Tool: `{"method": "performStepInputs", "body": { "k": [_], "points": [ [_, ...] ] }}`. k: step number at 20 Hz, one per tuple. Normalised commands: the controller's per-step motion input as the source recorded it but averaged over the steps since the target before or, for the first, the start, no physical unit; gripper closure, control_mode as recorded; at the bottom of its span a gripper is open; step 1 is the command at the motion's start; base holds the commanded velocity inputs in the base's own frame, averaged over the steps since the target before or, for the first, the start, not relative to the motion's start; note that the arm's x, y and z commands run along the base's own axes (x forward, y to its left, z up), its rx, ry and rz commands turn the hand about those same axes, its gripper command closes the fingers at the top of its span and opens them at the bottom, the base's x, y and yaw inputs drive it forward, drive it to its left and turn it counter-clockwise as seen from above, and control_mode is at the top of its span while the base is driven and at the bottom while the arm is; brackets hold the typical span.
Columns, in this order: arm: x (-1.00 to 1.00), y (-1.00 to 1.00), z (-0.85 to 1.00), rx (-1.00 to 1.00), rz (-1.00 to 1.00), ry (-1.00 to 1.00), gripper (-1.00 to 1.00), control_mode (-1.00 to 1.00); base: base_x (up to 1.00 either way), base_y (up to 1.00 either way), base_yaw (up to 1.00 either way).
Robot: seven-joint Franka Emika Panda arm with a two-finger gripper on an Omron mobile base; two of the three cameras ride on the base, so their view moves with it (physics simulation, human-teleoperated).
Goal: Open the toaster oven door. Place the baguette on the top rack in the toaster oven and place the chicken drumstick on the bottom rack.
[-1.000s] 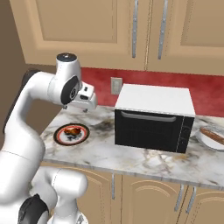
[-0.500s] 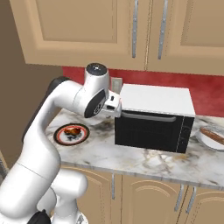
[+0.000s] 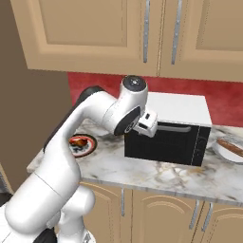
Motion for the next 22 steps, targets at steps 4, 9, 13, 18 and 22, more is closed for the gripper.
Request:
{"method": "performStepInputs", "body": {
  "k": [4,9,13,18,22],
  "points": [
    [0.00,-0.83,-0.02,0.19,-0.22,-0.09,-1.00,-1.00,0.00,0.00,0.00],
    [0.24,-0.66,-0.16,0.21,-0.24,-0.12,-1.00,-1.00,0.00,0.00,0.00],
    [0.76,-0.26,-0.38,0.20,-0.30,-0.05,-1.00,-1.00,0.00,0.00,0.00],
    [0.59,0.00,-0.37,0.23,-0.23,-0.01,-1.00,-1.00,0.00,0.00,0.00],
    [0.21,-0.06,-0.32,0.29,-0.18,0.00,-1.00,-1.00,0.00,0.00,0.00]
  ]
}}
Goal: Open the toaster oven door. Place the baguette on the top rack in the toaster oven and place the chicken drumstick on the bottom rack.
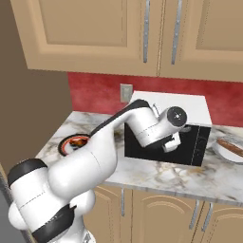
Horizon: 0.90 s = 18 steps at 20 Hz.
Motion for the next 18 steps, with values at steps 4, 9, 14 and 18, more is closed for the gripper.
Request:
{"method": "performStepInputs", "body": {
  "k": [4,9,14,18],
  "points": [
    [0.00,-0.23,-0.20,0.33,-0.13,0.00,-1.00,-1.00,0.00,0.00,0.00],
    [0.23,-0.12,-0.06,0.22,-0.14,-0.03,-1.00,-1.00,0.00,0.00,0.00],
    [0.35,0.00,0.00,0.09,-0.14,-0.07,-1.00,-1.00,0.00,0.00,0.00],
    [0.29,0.00,-0.06,0.04,-0.11,-0.06,-1.00,-1.00,0.00,0.00,0.00]
  ]
}}
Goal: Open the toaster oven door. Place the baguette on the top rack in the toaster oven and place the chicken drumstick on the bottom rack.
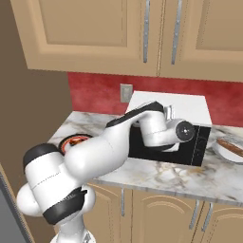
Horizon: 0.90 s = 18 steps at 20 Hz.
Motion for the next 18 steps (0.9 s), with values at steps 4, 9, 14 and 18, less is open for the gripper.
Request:
{"method": "performStepInputs", "body": {
  "k": [4,9,14,18],
  "points": [
    [0.08,0.00,-0.23,0.06,-0.08,-0.10,-1.00,-1.00,0.00,0.00,0.00],
    [0.20,0.00,-0.14,0.06,-0.04,-0.12,-1.00,-1.00,0.00,0.00,0.00],
    [0.16,-0.02,0.00,0.03,-0.02,-0.14,-1.00,-1.00,0.00,0.00,0.00],
    [0.00,-0.13,0.00,0.02,0.00,-0.12,-1.00,-1.00,0.00,0.00,0.00]
  ]
}}
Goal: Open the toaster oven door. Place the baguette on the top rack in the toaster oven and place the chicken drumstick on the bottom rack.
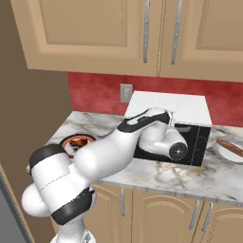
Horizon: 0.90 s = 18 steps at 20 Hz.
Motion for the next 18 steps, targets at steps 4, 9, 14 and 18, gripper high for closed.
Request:
{"method": "performStepInputs", "body": {
  "k": [4,9,14,18],
  "points": [
    [0.00,-0.09,0.00,0.00,0.00,-0.12,-1.00,-1.00,0.00,0.00,0.00],
    [0.01,-0.13,0.00,0.00,0.00,-0.08,-1.00,-1.00,0.00,0.00,0.00],
    [0.01,-0.06,-0.29,0.01,0.00,-0.04,-1.00,-1.00,0.00,0.00,0.00],
    [0.43,0.00,-0.25,0.00,0.00,-0.07,-1.00,-1.00,0.00,0.00,0.00]
  ]
}}
